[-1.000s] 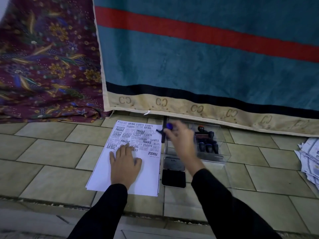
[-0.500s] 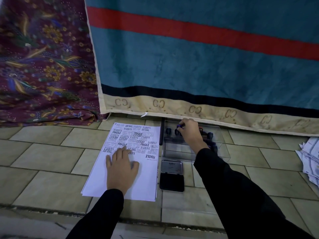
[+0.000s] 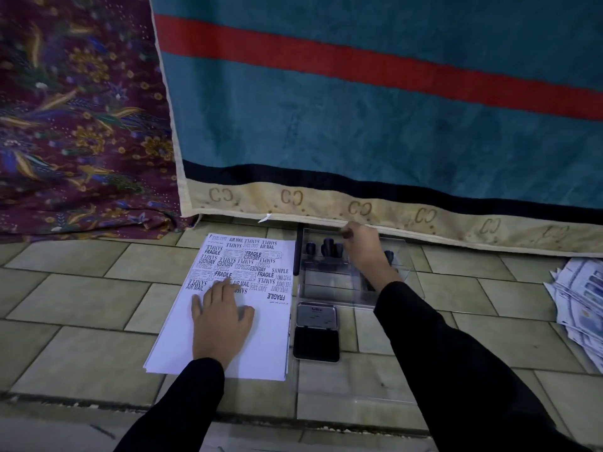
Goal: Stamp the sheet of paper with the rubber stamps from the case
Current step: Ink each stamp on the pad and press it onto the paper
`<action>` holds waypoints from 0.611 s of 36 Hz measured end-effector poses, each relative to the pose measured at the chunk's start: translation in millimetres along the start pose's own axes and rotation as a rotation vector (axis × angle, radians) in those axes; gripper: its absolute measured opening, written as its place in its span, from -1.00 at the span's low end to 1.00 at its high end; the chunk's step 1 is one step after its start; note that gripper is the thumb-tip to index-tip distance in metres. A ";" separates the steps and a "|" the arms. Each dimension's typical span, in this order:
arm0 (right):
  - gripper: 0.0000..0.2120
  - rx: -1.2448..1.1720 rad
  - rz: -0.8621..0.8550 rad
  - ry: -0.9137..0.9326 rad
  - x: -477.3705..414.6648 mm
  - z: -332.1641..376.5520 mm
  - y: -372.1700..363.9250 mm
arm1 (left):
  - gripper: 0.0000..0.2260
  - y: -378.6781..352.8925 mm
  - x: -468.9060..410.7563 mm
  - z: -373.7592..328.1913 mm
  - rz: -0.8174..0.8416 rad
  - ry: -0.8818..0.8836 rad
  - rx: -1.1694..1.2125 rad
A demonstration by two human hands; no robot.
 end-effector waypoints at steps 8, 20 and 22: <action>-0.84 0.185 0.094 -0.077 25.4 -46.1 22.2 | -0.65 2.1 -0.1 2.6 -0.002 0.002 0.111; -0.79 0.468 0.226 -0.037 41.5 -41.3 11.7 | -0.63 2.7 1.2 3.6 0.018 0.000 0.111; -0.77 0.465 0.277 -0.034 42.0 -41.0 6.5 | -0.64 3.5 0.9 3.8 0.017 0.005 0.123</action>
Point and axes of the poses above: each hand's wrist, its own x-axis away from the middle knuckle, its own y-axis out of the back of the hand, z = x × y, the point moved 6 cm from there along -x, towards the middle knuckle, and after that the axes turned 3 degrees about -y, right-handed, at the moved point
